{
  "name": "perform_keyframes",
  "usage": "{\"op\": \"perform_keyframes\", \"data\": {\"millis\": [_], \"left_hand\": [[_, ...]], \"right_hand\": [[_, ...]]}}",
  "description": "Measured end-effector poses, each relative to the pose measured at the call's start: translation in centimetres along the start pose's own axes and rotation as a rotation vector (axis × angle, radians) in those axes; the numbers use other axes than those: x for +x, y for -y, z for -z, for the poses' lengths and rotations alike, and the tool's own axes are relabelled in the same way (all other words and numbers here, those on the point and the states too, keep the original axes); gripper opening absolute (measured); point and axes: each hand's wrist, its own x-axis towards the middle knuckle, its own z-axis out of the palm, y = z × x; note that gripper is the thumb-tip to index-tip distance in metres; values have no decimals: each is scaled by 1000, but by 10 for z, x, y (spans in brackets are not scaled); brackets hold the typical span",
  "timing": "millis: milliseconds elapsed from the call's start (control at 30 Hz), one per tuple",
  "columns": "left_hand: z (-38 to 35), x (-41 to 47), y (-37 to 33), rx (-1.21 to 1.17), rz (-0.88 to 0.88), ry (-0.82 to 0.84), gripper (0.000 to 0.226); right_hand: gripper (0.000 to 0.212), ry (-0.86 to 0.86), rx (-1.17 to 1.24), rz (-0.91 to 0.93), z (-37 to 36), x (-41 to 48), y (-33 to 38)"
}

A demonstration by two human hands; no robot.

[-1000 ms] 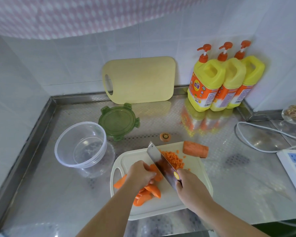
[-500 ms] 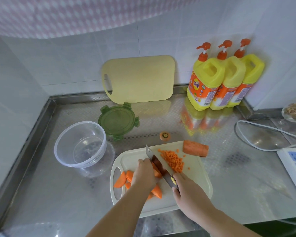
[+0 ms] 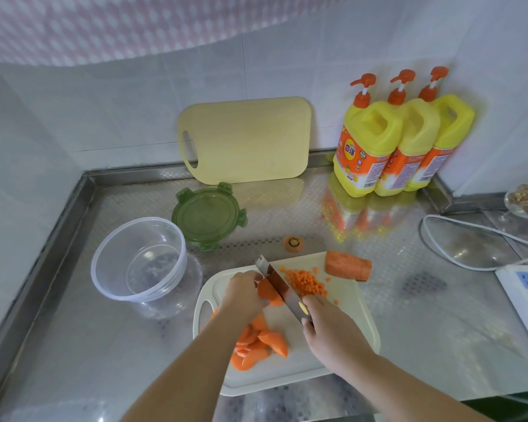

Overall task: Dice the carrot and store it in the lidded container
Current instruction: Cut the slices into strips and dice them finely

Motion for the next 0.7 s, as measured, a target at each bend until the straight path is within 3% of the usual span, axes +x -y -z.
{"op": "perform_keyframes", "data": {"millis": [233,467,700], "left_hand": [[0,4,5,-52,34,19,38],[-14,3,3,-368,172,-8,10],[-25,12,10,-461,267,13,11]], "right_hand": [[22,5,-2,-5,2,-1,0],[25,14,-41,-3,-3,-9,2],[27,44,-113,55,-2,-13,3]]}}
